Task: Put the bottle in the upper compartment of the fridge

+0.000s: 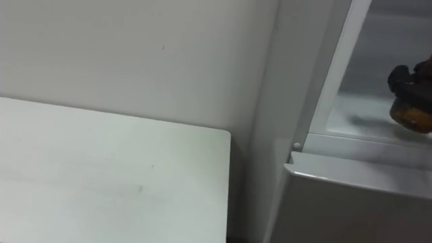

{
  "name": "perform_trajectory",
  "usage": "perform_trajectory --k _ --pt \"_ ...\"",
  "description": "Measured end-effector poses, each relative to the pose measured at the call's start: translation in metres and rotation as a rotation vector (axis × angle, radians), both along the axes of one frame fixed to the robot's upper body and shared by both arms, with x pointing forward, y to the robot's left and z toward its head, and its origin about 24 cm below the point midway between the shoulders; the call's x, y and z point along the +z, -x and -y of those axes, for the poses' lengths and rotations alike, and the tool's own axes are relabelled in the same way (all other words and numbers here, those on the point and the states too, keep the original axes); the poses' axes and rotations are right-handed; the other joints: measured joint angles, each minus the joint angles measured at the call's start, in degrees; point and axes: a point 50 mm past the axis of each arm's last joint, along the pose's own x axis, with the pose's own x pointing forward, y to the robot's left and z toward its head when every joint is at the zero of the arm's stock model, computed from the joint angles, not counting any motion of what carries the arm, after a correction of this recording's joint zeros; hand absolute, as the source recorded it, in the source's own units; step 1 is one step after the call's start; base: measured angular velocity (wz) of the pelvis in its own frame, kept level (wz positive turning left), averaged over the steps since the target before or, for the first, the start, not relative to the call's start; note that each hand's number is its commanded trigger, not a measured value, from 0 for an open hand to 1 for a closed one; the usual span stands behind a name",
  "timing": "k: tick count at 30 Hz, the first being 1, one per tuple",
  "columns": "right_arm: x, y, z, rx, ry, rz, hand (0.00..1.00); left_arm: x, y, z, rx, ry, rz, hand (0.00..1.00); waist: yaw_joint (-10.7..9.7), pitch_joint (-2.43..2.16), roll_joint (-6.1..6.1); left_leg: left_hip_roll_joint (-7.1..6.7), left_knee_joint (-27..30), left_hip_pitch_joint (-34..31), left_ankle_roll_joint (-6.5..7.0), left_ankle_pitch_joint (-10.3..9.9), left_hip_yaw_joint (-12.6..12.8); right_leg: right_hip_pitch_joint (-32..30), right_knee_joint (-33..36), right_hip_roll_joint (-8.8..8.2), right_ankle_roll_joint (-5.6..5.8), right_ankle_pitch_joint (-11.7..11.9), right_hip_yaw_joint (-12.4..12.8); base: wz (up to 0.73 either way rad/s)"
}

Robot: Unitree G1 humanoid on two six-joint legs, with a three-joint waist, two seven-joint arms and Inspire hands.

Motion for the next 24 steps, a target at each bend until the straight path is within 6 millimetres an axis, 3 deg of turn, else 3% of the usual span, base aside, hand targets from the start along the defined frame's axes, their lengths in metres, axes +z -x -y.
perform_trajectory --k 5,9,15,18,24 --pt "-0.003 -0.011 0.005 -0.018 0.017 -0.07 1.0 0.002 -0.008 -0.003 -0.007 -0.01 0.027 0.0 1.17 -0.36 -0.46 -0.11 0.42 -0.49 0.0 0.0 -0.95 0.11 -0.03 -0.04 0.0 0.0 -0.68 0.08" --pt "-0.005 -0.016 0.013 -0.042 0.012 -0.122 1.0 0.002 -0.003 -0.002 0.03 -0.001 0.002 0.0 1.69 -0.52 -0.71 -0.26 0.72 -0.47 0.0 0.0 -2.79 0.99 -0.11 -0.2 0.0 0.0 -3.18 0.18" --pt "-0.009 -0.013 0.021 -0.073 0.035 -0.155 1.0 0.003 0.014 0.0 0.082 0.001 -0.032 0.0 4.35 -0.15 -0.33 -0.15 0.78 -0.21 -0.02 0.0 -3.1 1.46 -0.16 -0.14 0.0 0.0 -3.82 0.04" --pt "-0.014 -0.011 0.028 -0.103 0.038 -0.173 1.0 0.003 0.02 0.0 0.087 -0.003 -0.05 0.0 4.78 0.42 -0.24 -0.22 0.59 0.16 -0.06 0.02 -3.77 2.24 -0.27 -0.26 0.0 -0.01 -5.0 0.1" --pt "-0.016 -0.002 0.048 -0.156 0.067 -0.224 1.0 0.005 0.033 0.0 0.098 -0.007 -0.079 0.0 5.99 0.22 -1.15 -0.65 2.25 -2.1 -0.09 0.05 -5.87 2.1 -1.21 -0.21 -0.2 0.0 -6.05 0.16"
